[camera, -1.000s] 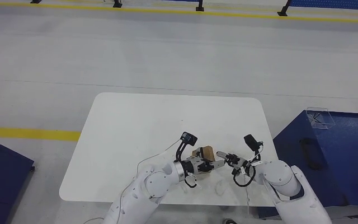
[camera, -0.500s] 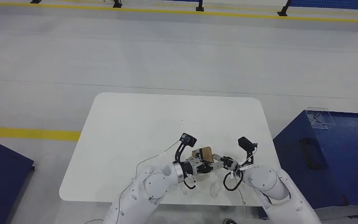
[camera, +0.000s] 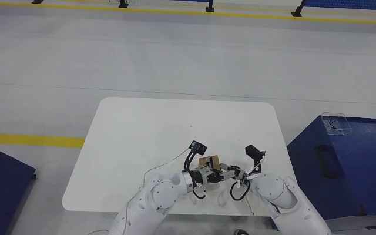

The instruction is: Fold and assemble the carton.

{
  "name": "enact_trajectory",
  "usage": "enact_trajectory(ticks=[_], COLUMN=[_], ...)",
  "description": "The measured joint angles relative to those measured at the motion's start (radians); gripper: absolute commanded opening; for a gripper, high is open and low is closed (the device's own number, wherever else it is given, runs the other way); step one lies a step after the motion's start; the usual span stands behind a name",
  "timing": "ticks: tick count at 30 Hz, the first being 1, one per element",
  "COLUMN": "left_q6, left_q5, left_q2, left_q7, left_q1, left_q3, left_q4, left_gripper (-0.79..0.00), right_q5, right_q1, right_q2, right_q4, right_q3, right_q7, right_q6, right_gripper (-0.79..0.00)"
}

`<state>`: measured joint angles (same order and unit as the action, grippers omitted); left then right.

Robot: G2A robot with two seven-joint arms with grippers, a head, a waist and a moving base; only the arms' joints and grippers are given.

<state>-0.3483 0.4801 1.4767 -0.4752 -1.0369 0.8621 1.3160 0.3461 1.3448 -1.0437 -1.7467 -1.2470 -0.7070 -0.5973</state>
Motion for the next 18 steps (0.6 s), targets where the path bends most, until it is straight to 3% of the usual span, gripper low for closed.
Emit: enact_trajectory(ticks=[18], left_q6=[-0.006], left_q5=[0.008], left_q2=[-0.004], left_q7=[0.010], left_q1=[-0.012], left_q3=[0.001], left_q4=[0.004], left_gripper=[0.000], right_q5=[-0.001], right_q1=[-0.003], right_q2=[-0.009], right_q4=[-0.009], right_q3=[0.025], right_q7=[0.018], right_q6=[0.010], right_gripper=[0.000])
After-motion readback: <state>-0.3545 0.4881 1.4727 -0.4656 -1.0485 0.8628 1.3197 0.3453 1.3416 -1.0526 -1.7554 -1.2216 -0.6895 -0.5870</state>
